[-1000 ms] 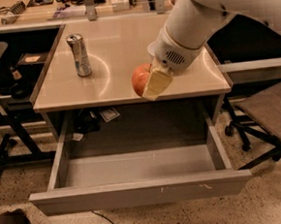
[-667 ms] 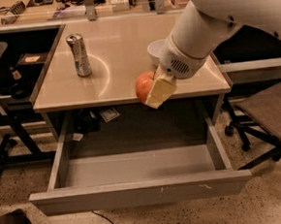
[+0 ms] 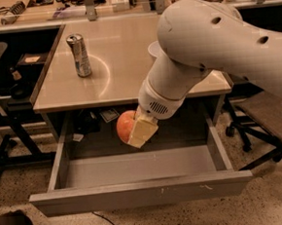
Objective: Place apple into top drawer
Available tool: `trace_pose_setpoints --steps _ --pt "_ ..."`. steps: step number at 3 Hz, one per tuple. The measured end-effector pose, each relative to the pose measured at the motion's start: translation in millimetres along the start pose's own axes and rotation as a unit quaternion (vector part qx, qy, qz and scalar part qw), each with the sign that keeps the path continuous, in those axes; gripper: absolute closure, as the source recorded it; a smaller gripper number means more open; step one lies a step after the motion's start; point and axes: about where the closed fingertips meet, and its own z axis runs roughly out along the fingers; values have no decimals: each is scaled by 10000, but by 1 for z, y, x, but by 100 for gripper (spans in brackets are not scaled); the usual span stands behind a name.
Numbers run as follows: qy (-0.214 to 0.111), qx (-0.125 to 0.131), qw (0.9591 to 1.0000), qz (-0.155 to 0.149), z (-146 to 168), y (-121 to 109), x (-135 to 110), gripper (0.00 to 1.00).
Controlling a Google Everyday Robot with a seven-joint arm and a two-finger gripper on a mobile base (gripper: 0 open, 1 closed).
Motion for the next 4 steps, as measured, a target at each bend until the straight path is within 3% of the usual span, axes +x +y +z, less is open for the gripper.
trace_pose_setpoints --steps 1,2,3,4 --pt "0 0 10000 0 0 0 0 100" --pt "-89 -89 9998 131 26 4 0 100" --pt "-115 -130 9990 410 68 -1 4 100" --pt "-159 -120 9986 495 96 -13 3 100"
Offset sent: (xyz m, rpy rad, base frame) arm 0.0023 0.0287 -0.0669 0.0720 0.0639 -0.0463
